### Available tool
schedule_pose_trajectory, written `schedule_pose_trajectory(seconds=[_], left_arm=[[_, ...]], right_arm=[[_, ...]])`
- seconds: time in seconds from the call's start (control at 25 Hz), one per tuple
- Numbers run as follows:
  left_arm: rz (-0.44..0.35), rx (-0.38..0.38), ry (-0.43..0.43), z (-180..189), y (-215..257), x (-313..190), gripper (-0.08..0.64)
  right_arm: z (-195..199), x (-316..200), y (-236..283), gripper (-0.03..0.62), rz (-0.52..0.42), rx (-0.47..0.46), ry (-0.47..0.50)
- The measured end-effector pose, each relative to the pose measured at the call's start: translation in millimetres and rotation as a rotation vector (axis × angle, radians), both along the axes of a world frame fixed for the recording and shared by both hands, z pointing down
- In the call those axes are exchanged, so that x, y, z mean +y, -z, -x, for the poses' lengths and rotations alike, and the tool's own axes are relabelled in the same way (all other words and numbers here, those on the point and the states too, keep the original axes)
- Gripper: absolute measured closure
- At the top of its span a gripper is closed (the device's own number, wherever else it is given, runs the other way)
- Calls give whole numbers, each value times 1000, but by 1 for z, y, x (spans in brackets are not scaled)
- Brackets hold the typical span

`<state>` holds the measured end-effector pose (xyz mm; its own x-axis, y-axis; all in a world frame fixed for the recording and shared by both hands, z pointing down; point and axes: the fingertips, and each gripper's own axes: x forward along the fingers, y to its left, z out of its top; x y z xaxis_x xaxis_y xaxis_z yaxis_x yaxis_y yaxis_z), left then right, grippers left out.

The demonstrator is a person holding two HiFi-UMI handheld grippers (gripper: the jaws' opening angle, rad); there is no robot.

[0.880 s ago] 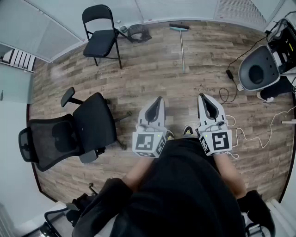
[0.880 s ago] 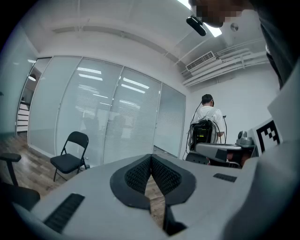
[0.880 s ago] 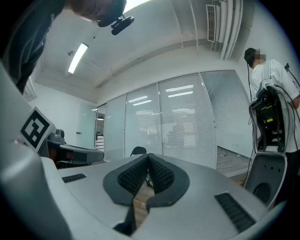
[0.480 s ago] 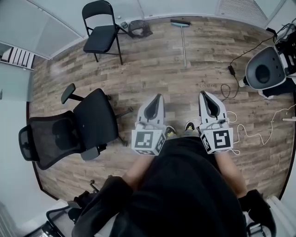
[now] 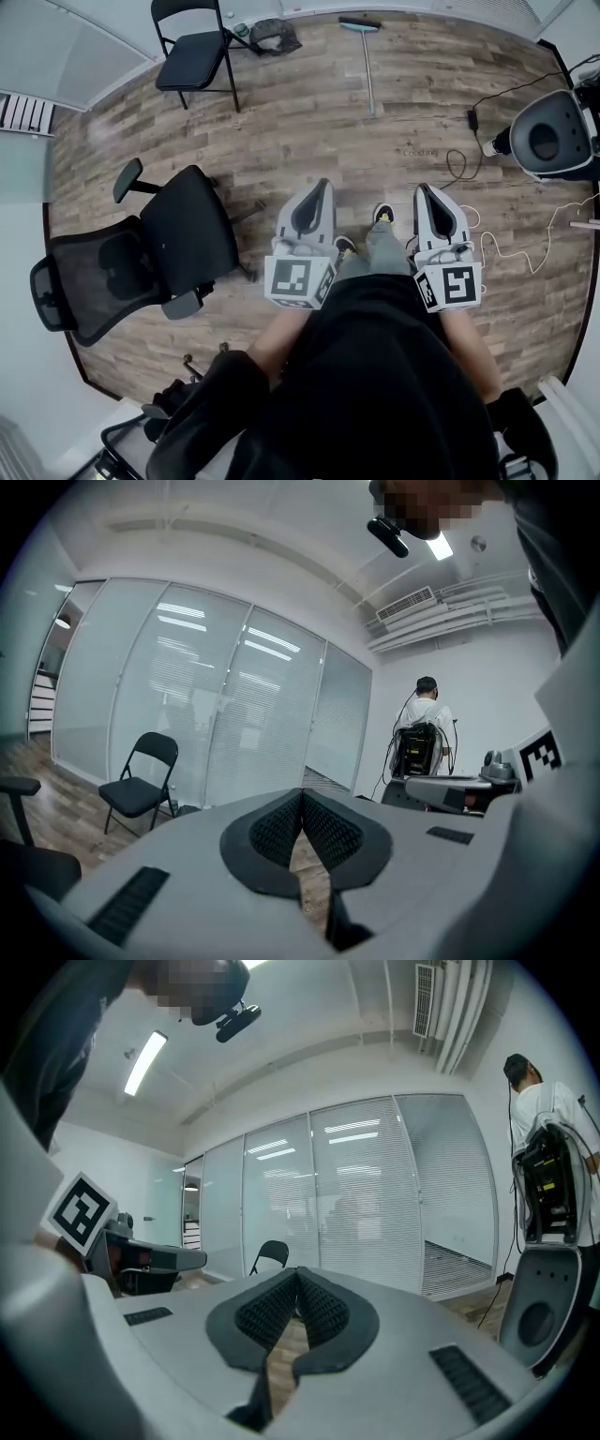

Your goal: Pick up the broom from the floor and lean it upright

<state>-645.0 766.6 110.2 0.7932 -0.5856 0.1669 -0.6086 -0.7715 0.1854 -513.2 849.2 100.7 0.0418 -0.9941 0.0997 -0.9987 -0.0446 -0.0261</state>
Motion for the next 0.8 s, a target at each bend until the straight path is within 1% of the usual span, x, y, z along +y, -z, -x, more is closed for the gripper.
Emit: schedule_pose_trajectory(seconds=[0.12,0.36,0.56,0.8], left_arm=[[8,2,-4,-8,-1,-9,538],[5,-8,1,-30,0,-28,538],[2,-27,9,-56,-1,-48,538],[-19,-59,3,-106,4,-78,538]], right_arm=[[-7,-7,-1,577,4,-7,-9],[-23,-27,-6,577,12,-20,8],[-52,-48,-11,577,12,-49,15],[-105,-80,-15,577,1,-73,16]])
